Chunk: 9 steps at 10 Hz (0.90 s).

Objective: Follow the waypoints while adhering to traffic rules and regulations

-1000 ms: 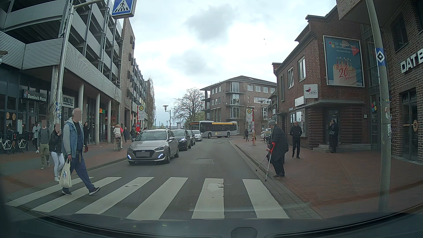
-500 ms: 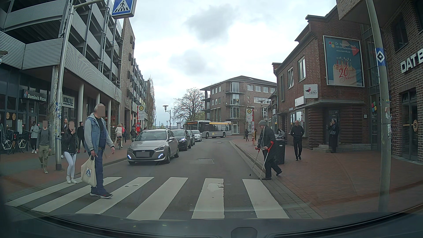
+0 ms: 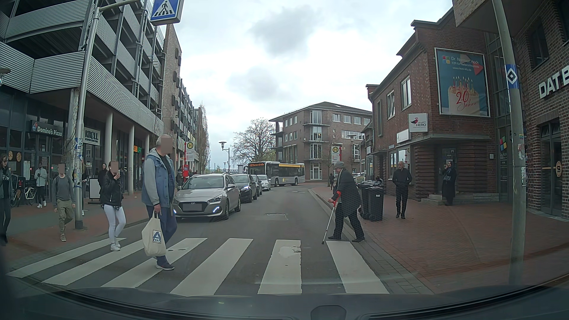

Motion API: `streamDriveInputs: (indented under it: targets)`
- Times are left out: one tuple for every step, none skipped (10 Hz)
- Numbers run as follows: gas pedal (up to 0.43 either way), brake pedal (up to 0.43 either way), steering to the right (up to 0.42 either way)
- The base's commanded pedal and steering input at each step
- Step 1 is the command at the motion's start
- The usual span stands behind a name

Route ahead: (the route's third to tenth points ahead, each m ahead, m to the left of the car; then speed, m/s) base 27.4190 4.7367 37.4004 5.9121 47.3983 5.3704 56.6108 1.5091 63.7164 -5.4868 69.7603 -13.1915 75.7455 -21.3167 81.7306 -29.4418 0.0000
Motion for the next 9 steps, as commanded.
streamDriveInputs:
  targets:
    - [0.0, 0.274, 0.001]
    - [0.0, 0.274, 0.001]
    - [0.0, 0.274, 0.001]
    - [0.0, 0.274, 0.001]
    - [0.0, 0.274, 0.001]
    - [0.0, 0.274, 0.001]
    - [0.0, 0.274, 0.001]
    - [0.0, 0.274, 0.001]
    - [0.0, 0.274, 0.001]
